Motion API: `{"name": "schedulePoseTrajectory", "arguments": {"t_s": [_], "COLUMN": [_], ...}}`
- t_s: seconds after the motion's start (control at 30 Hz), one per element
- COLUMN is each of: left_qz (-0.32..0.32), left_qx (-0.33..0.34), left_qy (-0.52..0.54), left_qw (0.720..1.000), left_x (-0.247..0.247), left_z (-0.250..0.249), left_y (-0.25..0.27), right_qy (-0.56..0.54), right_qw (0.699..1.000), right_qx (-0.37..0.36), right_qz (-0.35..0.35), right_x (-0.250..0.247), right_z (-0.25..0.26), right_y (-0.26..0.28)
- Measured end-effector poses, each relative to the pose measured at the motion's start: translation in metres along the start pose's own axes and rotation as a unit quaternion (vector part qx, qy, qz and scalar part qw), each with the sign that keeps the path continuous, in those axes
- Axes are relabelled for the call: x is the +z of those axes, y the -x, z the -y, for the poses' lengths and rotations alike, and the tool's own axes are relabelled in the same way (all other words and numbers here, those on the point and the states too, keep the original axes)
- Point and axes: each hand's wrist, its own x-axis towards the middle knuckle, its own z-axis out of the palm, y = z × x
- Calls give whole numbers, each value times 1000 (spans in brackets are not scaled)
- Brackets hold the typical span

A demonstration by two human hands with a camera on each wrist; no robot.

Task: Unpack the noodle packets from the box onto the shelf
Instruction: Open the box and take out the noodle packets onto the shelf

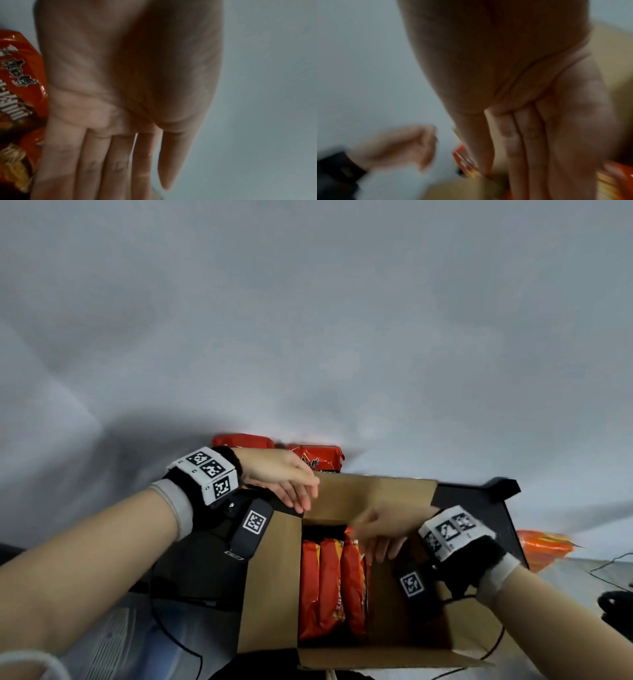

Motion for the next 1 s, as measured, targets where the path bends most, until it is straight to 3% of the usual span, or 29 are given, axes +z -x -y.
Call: {"name": "schedulePoseTrajectory", "arguments": {"t_s": [0.13,0.23,0.33,0.5,0.63,0.7,0.8,0.9,1.0], "left_qz": [21,9,1,-23,32,9,-69,-128,-187], "left_qx": [-46,-59,-43,56,99,109,137,159,182], "left_qy": [-81,-106,-108,-105,-39,-12,42,102,165], "left_qw": [995,993,993,993,994,994,987,974,951], "left_x": [31,42,49,54,59,59,54,42,31], "left_z": [2,1,-7,-30,-43,-52,-66,-72,-78], "left_y": [-13,-18,-19,-18,-26,-31,-33,-37,-46], "right_qy": [-23,-31,-38,-80,-234,-266,-208,-75,26], "right_qw": [997,996,996,992,949,934,948,970,963], "right_qx": [78,56,25,-98,-210,-238,-229,-159,-128], "right_qz": [-17,-68,-71,-3,27,8,-77,-169,-234], "right_x": [37,51,45,0,-44,-60,-81,-104,-118], "right_z": [-43,-49,-53,-52,-43,-35,-27,-21,-12], "right_y": [-34,-39,-36,19,78,97,112,119,112]}}
